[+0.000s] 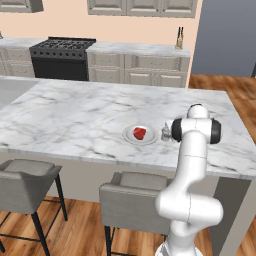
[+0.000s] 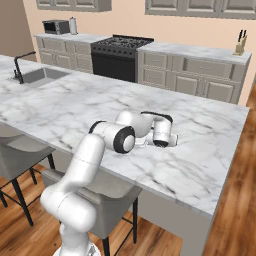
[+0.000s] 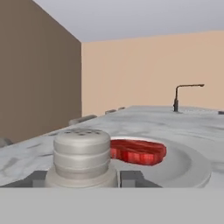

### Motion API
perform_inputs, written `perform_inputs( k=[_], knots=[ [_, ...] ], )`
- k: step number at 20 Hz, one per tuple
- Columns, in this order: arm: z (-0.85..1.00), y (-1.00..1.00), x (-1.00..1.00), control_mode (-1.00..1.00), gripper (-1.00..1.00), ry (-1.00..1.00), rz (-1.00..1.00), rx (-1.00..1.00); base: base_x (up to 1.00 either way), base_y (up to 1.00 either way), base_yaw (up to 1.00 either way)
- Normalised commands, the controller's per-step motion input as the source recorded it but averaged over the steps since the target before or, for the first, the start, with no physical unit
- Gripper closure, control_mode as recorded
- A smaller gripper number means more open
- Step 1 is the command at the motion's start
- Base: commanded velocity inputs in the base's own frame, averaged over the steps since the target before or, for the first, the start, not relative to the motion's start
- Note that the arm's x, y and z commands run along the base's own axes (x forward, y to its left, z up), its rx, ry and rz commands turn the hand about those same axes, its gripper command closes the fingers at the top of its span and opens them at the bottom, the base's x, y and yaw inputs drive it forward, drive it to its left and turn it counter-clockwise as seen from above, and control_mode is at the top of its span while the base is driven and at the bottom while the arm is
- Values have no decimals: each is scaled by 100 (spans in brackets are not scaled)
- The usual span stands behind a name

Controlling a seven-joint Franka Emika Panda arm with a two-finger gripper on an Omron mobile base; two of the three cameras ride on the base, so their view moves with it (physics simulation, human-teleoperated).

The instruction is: Retrieve the shaker from the cabinet and place it next the steak on a plate on the dining table.

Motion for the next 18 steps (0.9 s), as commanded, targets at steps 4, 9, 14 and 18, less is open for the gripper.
perform_inputs(
  k=[4,9,14,18],
  knots=[
    [-39,-1,24,-100,-100,6,0,0,0,0,0],
    [-4,-6,-11,-100,-100,0,0,2,0,0,0],
    [0,0,-41,-100,-100,-9,0,0,0,0,0],
    [0,-20,-15,-100,-100,-9,0,1,0,0,0]
  ],
)
